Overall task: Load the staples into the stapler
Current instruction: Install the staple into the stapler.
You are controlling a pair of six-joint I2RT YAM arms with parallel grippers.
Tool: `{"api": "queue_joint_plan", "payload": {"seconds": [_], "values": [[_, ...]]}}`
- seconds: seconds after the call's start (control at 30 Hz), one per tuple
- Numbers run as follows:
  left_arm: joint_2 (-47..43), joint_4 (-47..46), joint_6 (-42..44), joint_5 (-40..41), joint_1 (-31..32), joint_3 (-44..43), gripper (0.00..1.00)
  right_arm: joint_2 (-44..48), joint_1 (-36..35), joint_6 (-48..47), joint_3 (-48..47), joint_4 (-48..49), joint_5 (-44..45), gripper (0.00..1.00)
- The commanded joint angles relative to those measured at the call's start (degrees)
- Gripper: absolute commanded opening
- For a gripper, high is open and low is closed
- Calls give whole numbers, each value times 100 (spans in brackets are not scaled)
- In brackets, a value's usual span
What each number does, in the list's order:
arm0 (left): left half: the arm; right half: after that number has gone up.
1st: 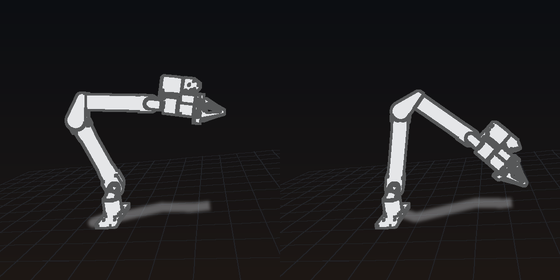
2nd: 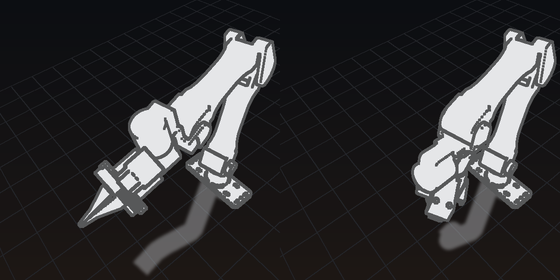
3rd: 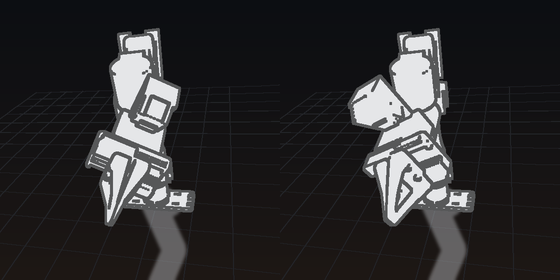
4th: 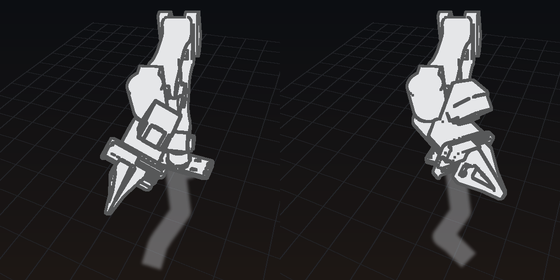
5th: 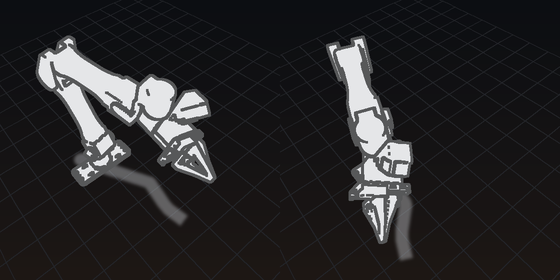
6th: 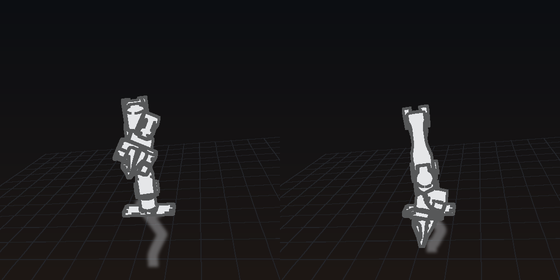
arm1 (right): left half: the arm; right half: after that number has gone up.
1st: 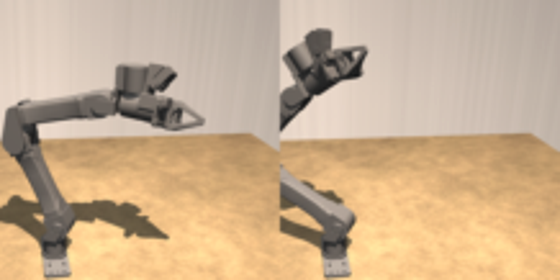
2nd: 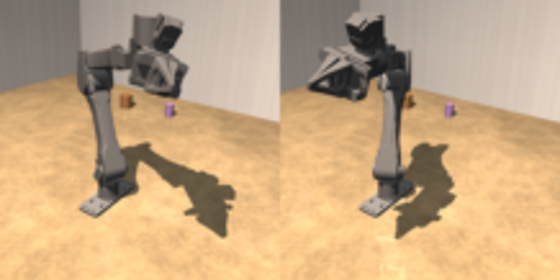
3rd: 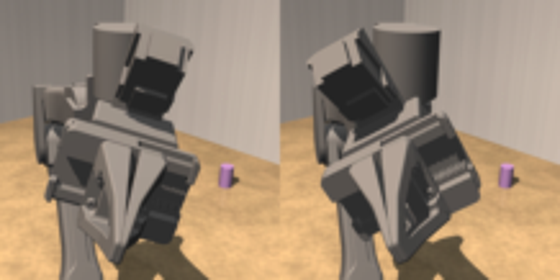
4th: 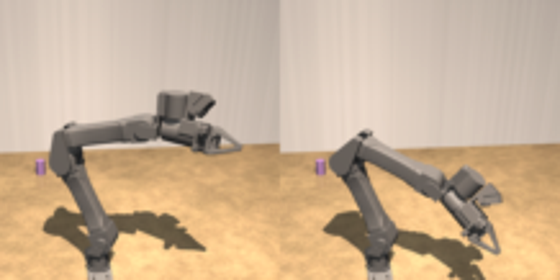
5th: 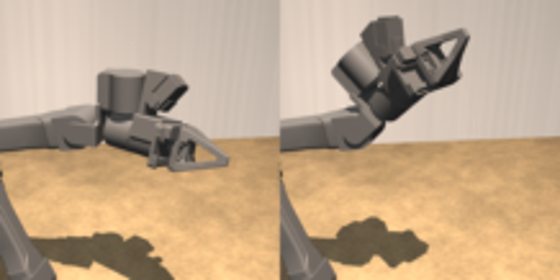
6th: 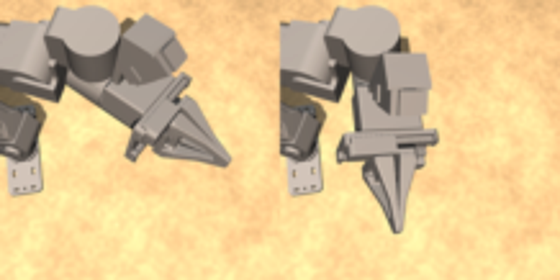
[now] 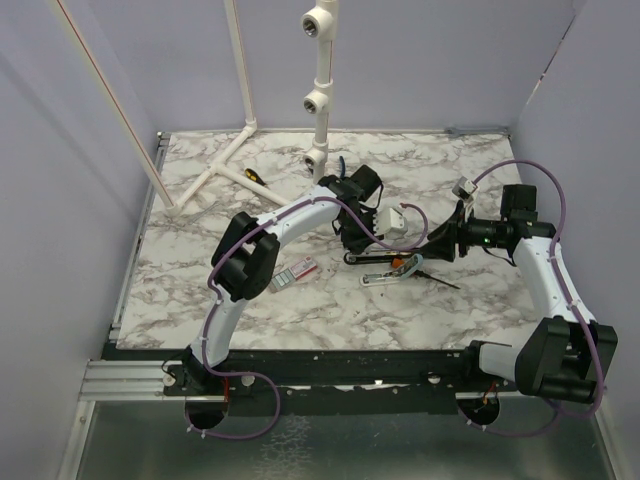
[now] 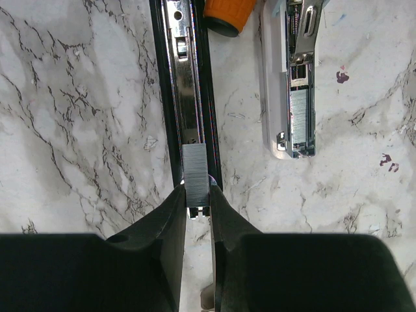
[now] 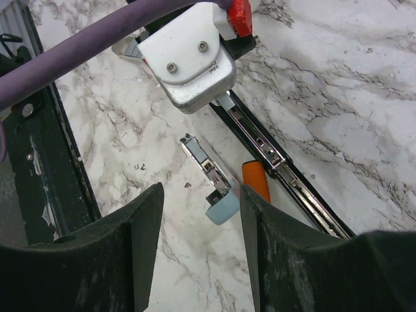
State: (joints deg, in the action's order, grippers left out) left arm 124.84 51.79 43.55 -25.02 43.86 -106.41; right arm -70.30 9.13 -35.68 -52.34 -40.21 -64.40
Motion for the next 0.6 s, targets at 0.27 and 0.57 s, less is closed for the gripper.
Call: {"api": "queue_joint_plan", "payload": {"seconds": [0.27,0.57], "values": [[212,142,-9,102,45,-249,20,-51,63,-114,-171,-173,-178,55],[243,154,-22,108,63,-259,20,-71,63,-132,-179,-206,-193,55]]}}
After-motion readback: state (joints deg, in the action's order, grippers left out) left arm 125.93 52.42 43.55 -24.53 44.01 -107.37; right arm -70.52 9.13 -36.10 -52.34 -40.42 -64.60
